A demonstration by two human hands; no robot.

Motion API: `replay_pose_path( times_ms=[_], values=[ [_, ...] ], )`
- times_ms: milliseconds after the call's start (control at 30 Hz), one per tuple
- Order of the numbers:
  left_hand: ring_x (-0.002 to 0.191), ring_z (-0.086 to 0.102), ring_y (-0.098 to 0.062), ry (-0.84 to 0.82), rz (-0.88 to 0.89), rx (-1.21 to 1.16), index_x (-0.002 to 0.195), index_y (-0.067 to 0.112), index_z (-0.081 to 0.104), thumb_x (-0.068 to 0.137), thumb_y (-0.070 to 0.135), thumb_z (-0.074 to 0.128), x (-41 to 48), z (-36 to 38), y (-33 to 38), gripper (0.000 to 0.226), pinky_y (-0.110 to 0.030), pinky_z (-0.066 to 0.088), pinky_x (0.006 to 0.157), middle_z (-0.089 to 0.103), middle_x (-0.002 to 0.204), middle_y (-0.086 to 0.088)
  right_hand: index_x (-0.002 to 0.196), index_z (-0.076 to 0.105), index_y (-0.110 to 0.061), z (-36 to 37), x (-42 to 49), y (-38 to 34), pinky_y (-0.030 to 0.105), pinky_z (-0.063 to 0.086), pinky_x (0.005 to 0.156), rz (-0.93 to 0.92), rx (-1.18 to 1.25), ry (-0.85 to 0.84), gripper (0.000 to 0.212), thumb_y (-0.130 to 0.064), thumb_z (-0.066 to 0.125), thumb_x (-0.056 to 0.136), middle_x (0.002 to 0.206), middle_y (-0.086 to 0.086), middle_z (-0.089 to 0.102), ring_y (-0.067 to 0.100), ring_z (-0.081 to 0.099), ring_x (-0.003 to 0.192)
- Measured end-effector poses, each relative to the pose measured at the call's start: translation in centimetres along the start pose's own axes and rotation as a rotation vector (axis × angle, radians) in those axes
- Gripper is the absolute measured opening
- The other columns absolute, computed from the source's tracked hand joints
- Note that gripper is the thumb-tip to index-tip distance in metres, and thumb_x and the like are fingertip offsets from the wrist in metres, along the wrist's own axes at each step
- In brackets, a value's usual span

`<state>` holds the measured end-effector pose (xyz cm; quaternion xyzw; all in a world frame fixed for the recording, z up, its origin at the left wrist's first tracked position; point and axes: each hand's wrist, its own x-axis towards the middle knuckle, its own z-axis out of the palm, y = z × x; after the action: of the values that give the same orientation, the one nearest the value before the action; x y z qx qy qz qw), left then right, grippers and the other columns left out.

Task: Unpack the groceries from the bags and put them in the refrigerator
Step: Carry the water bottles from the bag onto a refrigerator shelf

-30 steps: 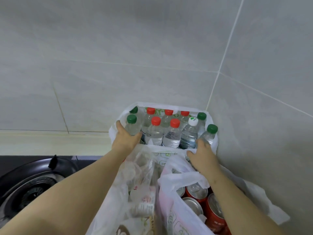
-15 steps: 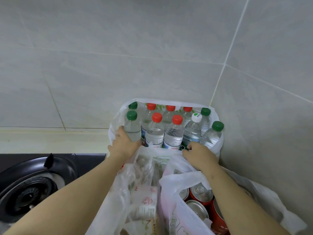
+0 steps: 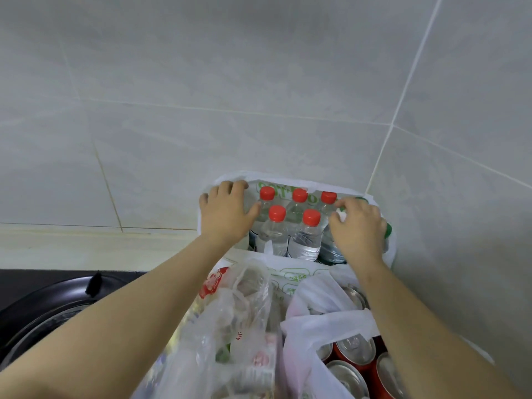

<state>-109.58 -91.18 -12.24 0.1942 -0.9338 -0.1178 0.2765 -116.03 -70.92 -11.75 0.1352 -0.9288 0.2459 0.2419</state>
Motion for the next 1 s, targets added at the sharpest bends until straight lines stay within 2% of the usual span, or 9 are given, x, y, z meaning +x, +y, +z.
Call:
replay_pose_path(
  times_ms=[133, 267, 433, 567, 733, 800, 867, 933, 1000],
  values=[
    [0.123, 0.041, -0.025, -0.087, 0.068, -0.064, 0.126, 0.016, 0.048, 0.092, 0.035, 0.047, 1.6, 0.3, 1.4, 0.038, -0.038, 0.028, 0.102, 0.046, 0.133, -0.005, 0.109, 0.054, -0.011, -1.1, 3.1, 2.1, 0.038, 0.032, 0.091, 0.106, -0.058, -0.098, 0.022, -0.014, 0.043, 0.09, 0.112, 0.012, 0.062, 0.034, 0.046, 0.111],
    [0.108, 0.048, -0.029, -0.148, 0.133, -0.049, 0.112, 0.01, 0.05, 0.09, 0.023, 0.045, 3.4, 0.5, 3.3, 0.026, -0.038, 0.033, 0.096, 0.048, 0.122, -0.009, 0.106, 0.048, -0.014, -0.9, 5.9, 3.6, 0.039, 0.034, 0.09, 0.132, -0.078, -0.288, 0.019, -0.017, 0.036, 0.092, 0.107, 0.015, 0.061, 0.034, 0.048, 0.107],
    [0.11, 0.046, -0.03, -0.301, 0.222, 0.089, 0.12, 0.014, 0.047, 0.091, 0.028, 0.04, 5.5, 1.8, 4.7, 0.032, -0.042, 0.033, 0.099, 0.044, 0.125, -0.01, 0.11, 0.046, -0.012, 0.4, 8.6, 4.5, 0.038, 0.036, 0.087, 0.11, -0.076, -0.423, 0.022, -0.024, 0.035, 0.094, 0.111, 0.012, 0.059, 0.032, 0.051, 0.103],
    [0.114, 0.045, -0.031, -0.323, 0.193, 0.107, 0.124, 0.013, 0.045, 0.092, 0.029, 0.039, 7.1, 3.2, 4.8, 0.036, -0.043, 0.033, 0.099, 0.044, 0.128, -0.01, 0.117, 0.042, -0.005, 1.6, 9.9, 5.4, 0.039, 0.042, 0.086, 0.196, 0.03, -0.491, 0.031, -0.026, 0.037, 0.095, 0.117, 0.02, 0.054, 0.034, 0.052, 0.104],
    [0.11, 0.05, -0.033, -0.341, 0.038, 0.125, 0.124, 0.008, 0.042, 0.095, 0.031, 0.032, 8.1, 4.0, 4.2, 0.037, -0.039, 0.035, 0.087, 0.049, 0.125, -0.014, 0.119, 0.049, -0.006, 3.0, 11.5, 5.6, 0.04, 0.044, 0.092, 0.213, -0.119, -0.59, 0.043, -0.038, 0.035, 0.094, 0.124, 0.019, 0.054, 0.034, 0.052, 0.106],
    [0.11, 0.051, -0.033, -0.342, 0.001, 0.127, 0.125, 0.009, 0.041, 0.095, 0.032, 0.031, 8.4, 4.1, 3.9, 0.039, -0.037, 0.034, 0.084, 0.05, 0.126, -0.014, 0.113, 0.054, -0.009, 3.2, 11.6, 4.8, 0.04, 0.045, 0.091, 0.178, -0.216, -0.565, 0.038, -0.036, 0.035, 0.094, 0.12, 0.017, 0.056, 0.033, 0.053, 0.105],
    [0.111, 0.048, -0.033, -0.284, -0.022, 0.084, 0.124, 0.008, 0.042, 0.095, 0.031, 0.032, 8.7, 3.7, 3.5, 0.038, -0.037, 0.034, 0.082, 0.05, 0.124, -0.015, 0.112, 0.056, -0.012, 3.2, 11.4, 3.6, 0.038, 0.043, 0.089, 0.097, -0.29, -0.448, 0.032, -0.03, 0.037, 0.094, 0.118, 0.015, 0.058, 0.033, 0.053, 0.108],
    [0.111, 0.044, -0.033, -0.161, 0.0, 0.164, 0.121, 0.007, 0.045, 0.095, 0.031, 0.034, 8.8, 3.1, 2.9, 0.037, -0.036, 0.035, 0.082, 0.05, 0.122, -0.015, 0.109, 0.058, -0.012, 3.0, 11.1, 2.0, 0.038, 0.04, 0.088, -0.017, -0.259, -0.323, 0.029, -0.026, 0.039, 0.093, 0.115, 0.014, 0.059, 0.034, 0.051, 0.108],
    [0.113, 0.042, -0.032, -0.119, 0.008, 0.269, 0.121, 0.008, 0.048, 0.095, 0.032, 0.035, 8.7, 2.7, 1.9, 0.038, -0.037, 0.035, 0.087, 0.049, 0.122, -0.014, 0.107, 0.059, -0.012, 3.3, 10.8, 0.1, 0.038, 0.041, 0.086, -0.114, -0.156, -0.293, 0.027, -0.025, 0.04, 0.093, 0.112, 0.013, 0.06, 0.033, 0.052, 0.103]
  ],
)
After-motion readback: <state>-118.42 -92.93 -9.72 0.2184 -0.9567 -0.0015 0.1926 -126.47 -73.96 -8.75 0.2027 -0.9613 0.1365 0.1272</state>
